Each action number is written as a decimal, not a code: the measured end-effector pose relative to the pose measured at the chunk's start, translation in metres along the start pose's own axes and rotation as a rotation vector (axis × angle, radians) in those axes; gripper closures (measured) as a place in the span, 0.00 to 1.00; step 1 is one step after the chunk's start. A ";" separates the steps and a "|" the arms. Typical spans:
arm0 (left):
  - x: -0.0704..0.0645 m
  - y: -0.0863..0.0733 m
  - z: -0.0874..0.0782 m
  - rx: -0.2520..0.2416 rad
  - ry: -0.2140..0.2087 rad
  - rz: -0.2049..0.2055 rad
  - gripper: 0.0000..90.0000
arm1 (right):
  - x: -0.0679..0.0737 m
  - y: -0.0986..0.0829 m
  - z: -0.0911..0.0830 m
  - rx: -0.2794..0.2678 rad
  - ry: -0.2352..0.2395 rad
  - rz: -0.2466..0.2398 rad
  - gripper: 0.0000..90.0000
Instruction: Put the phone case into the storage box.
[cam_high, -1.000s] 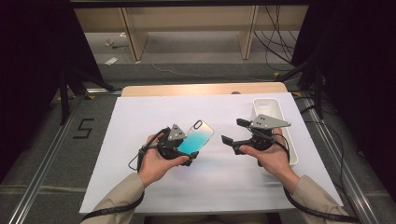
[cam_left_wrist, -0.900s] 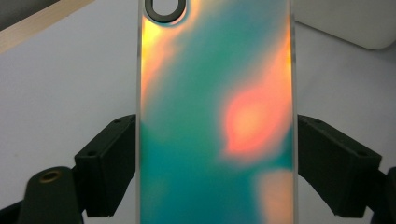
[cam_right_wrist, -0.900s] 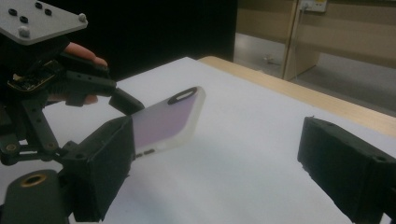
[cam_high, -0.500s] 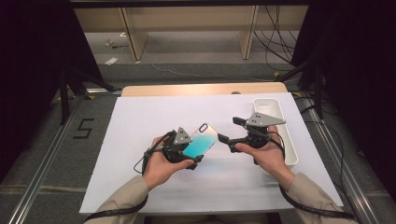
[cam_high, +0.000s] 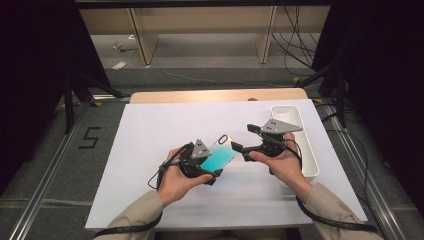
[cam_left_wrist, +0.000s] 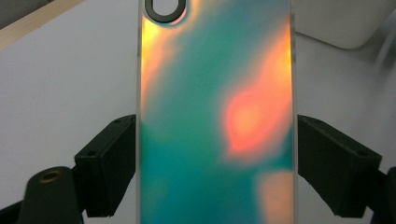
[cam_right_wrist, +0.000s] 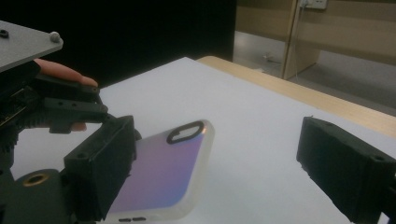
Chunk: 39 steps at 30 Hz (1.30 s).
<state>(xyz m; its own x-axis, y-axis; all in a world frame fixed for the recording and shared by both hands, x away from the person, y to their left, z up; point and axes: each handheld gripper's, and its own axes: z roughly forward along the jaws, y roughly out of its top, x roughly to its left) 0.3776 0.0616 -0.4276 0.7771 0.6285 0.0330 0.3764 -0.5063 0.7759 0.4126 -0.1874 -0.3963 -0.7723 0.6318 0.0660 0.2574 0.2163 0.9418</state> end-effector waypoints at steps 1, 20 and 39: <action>-0.001 0.000 0.000 0.000 0.002 0.002 0.19 | 0.000 0.000 0.001 0.002 0.000 0.000 0.14; -0.009 0.003 0.002 -0.015 -0.001 0.012 0.19 | 0.001 -0.002 0.016 0.024 0.015 0.024 0.16; -0.013 0.005 0.004 -0.026 0.007 0.028 0.19 | 0.002 -0.006 0.026 0.048 0.023 0.068 0.23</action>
<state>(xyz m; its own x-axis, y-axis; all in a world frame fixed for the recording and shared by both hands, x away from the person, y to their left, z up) 0.3717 0.0487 -0.4269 0.7838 0.6183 0.0588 0.3413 -0.5078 0.7910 0.4249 -0.1682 -0.4107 -0.7649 0.6294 0.1369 0.3367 0.2096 0.9180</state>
